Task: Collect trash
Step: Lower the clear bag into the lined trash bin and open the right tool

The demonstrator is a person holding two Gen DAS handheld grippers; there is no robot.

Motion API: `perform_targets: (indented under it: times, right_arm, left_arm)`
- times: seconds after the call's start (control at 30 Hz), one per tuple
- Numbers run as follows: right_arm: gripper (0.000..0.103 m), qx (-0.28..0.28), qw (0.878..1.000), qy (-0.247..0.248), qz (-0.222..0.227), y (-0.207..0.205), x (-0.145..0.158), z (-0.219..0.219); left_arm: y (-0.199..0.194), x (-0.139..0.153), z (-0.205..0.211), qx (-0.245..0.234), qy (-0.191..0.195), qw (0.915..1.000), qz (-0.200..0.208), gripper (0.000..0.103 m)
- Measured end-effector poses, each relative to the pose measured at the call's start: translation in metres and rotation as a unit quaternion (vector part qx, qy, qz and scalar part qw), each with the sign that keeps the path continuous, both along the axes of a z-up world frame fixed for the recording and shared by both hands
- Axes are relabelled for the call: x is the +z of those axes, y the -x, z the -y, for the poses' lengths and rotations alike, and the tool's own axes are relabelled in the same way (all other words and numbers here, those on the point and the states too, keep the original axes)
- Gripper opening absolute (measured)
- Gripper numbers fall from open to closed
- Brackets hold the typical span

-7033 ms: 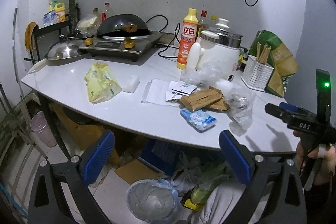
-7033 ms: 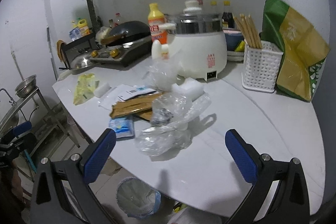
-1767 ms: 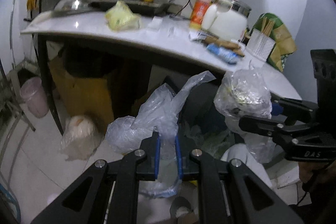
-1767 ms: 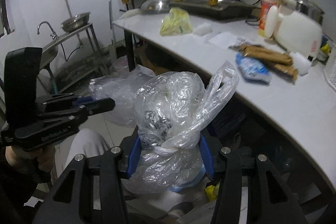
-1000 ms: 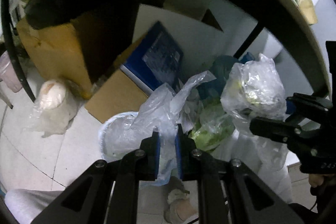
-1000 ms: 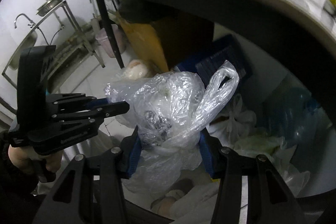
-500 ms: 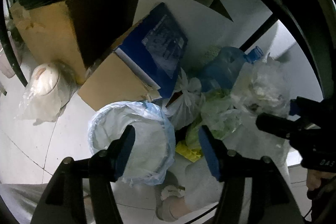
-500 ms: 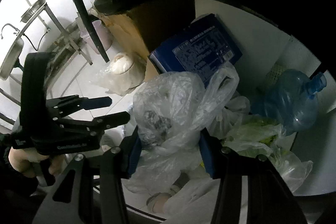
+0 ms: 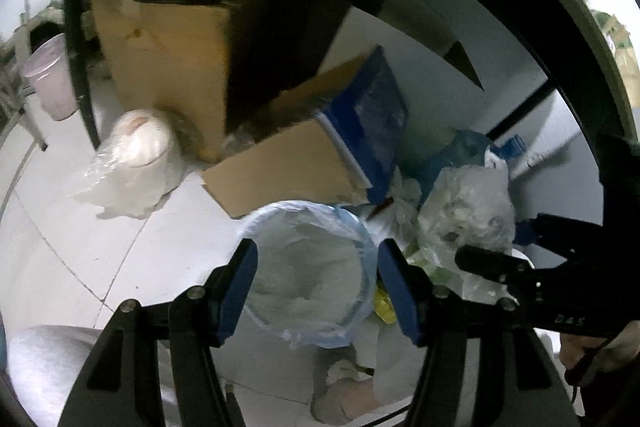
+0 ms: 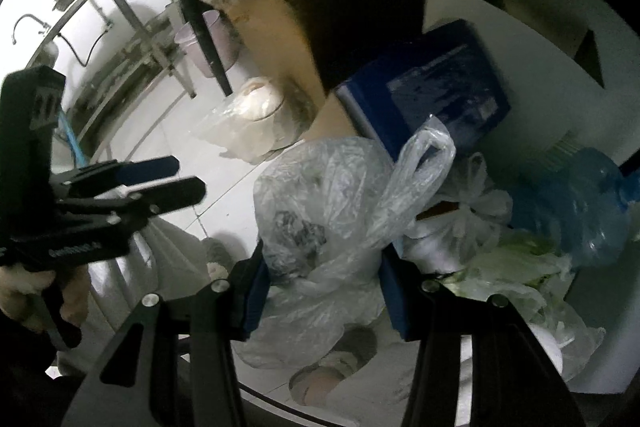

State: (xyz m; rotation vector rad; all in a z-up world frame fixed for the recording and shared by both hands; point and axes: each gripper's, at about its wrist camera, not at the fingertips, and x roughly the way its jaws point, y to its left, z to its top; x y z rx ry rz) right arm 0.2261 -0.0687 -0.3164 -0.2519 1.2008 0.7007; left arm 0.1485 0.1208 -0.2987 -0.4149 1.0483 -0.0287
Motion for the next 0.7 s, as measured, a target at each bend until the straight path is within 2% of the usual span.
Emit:
perform_targets:
  times: [0.23, 0.4, 0.57, 0.7]
  right_arm:
    - [0.049, 0.008, 1.000, 0.009, -0.007, -0.002, -0.008, -0.031]
    - [0.055, 0.007, 1.000, 0.021, -0.016, -0.005, -0.013, -0.046]
    - [0.060, 0.005, 1.000, 0.024, -0.017, -0.004, -0.010, -0.047]
    - [0.060, 0.005, 1.000, 0.020, -0.009, -0.001, -0.004, -0.043]
  left_arm:
    - [0.017, 0.005, -0.036, 0.033, 0.004, 0.9994, 0.007, 0.063]
    - [0.025, 0.006, -0.046, 0.046, 0.003, 0.9989, 0.009, 0.063]
    - [0.029, 0.009, -0.048, 0.049, 0.001, 0.9987, 0.012, 0.063]
    - [0.032, 0.016, -0.042, 0.045, -0.004, 0.9988, 0.019, 0.063]
